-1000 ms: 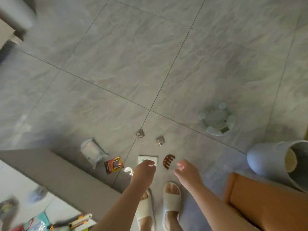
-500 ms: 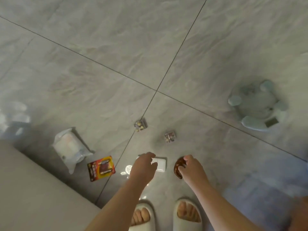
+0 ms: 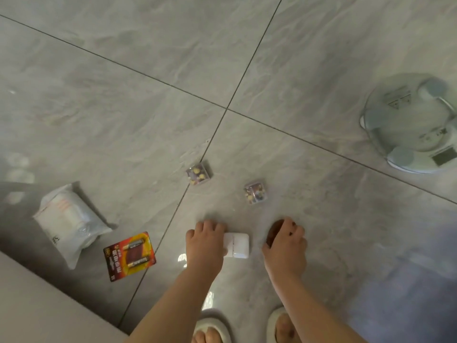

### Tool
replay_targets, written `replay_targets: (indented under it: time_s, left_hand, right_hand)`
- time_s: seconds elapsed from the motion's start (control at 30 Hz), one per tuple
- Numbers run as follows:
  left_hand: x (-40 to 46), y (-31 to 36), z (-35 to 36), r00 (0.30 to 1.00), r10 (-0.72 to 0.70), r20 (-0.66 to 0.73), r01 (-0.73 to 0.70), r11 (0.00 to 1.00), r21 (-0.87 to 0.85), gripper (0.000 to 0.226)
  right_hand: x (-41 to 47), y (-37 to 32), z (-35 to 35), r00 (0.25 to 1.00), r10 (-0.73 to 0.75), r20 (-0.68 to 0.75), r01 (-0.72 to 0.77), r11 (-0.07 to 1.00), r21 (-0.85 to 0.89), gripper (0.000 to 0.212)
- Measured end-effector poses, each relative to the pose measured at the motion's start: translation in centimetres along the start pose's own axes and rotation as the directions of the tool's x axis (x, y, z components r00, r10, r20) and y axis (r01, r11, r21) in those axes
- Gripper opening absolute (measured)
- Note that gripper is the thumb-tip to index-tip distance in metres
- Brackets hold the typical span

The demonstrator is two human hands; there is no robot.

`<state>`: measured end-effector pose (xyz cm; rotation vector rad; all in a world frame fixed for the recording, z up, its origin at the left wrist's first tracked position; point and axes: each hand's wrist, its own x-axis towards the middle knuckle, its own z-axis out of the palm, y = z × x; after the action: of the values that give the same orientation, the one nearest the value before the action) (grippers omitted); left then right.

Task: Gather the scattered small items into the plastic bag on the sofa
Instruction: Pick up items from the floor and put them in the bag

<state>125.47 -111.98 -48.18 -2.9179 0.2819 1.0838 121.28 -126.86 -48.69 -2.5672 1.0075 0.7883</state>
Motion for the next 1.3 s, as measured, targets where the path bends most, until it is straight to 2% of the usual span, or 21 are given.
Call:
replay_targets:
  time_s: [0.07,0.17,0.27,0.33,0.4,0.5,0.57,0.63,0.73,0.83,0.93,1.07,1.2,1.3]
  left_hand:
    - [0.4,-0.2,-0.3,0.999,0.015,0.028,-0.017,0.998,0.059,0.042]
    - [0.8,-0.5,-0.6,0.995,0.024,0.093,-0.032,0.996,0.081,0.045]
    - [0.6,-0.6,-0.7,0.993,-0.012,0.119,0.013,1.0,-0.014,0.044]
    - [0.2,-0.7,-0.8,0.989,-0.056,0.137,0.077,0.985,-0.154,0.041]
    - [-0.1,-0.9,-1.0,0.979,-0.113,0.171,0.168,0.919,-0.357,0.034]
    - [-0.3,-1.4,-1.3,0.966,-0.18,0.186,0.255,0.789,-0.559,0.032]
    - [-0.1,-1.8,-1.5,0.958,-0.226,0.176,0.286,0.728,-0.623,0.031]
    - [0.3,-2.1,-1.8,0.948,-0.259,0.186,0.315,0.664,-0.678,0.03]
    - [0.9,-2.5,-2.1,0.936,-0.278,0.217,0.344,0.585,-0.734,0.03]
    - [1.2,-2.7,-2.6,0.929,-0.289,0.23,0.358,0.551,-0.754,0.031]
    - [1.0,-2.6,-3.8,0.924,-0.299,0.237,0.369,0.542,-0.755,0.035]
    - [-1.5,-1.9,-7.1,0.927,-0.3,0.224,0.358,0.53,-0.769,0.037]
    - [-5.6,-0.3,-12.4,0.935,-0.296,0.193,0.321,0.484,-0.814,0.035]
    - [-9.1,1.1,-17.3,0.946,-0.273,0.173,0.285,0.451,-0.846,0.035]
  right_hand:
    - [0.4,0.2,0.0,0.999,-0.048,-0.007,0.048,0.999,-0.006,0.076]
    - [1.2,0.1,-0.7,0.998,-0.056,-0.036,0.059,0.993,0.098,0.063]
    - [2.2,-0.3,-2.2,0.991,-0.12,-0.066,0.132,0.965,0.228,0.054]
    - [2.9,-1.3,-3.3,0.971,-0.2,-0.131,0.229,0.938,0.26,0.047]
    - [3.6,-2.7,-4.4,0.954,-0.236,-0.182,0.276,0.93,0.244,0.04]
    - [4.6,-4.9,-5.0,0.952,-0.248,-0.179,0.274,0.952,0.138,0.063]
    - [5.3,-6.0,-4.9,0.957,-0.25,-0.147,0.262,0.963,0.064,0.076]
    - [5.7,-6.6,-4.5,0.965,-0.242,-0.106,0.246,0.969,0.032,0.078]
    - [5.9,-7.1,-3.8,0.962,-0.256,-0.091,0.262,0.963,0.057,0.072]
    - [5.8,-7.2,-3.8,0.953,-0.292,-0.085,0.298,0.951,0.079,0.064]
    - [5.4,-6.8,-4.7,0.959,-0.281,-0.03,0.28,0.933,0.228,0.063]
    - [2.9,-5.2,-8.0,0.949,-0.314,0.019,0.27,0.842,0.467,0.065]
    - [-1.1,-3.5,-13.3,0.949,-0.31,0.052,0.219,0.771,0.598,0.079]
    - [-4.8,-2.6,-17.8,0.958,-0.271,0.097,0.112,0.66,0.743,0.09]
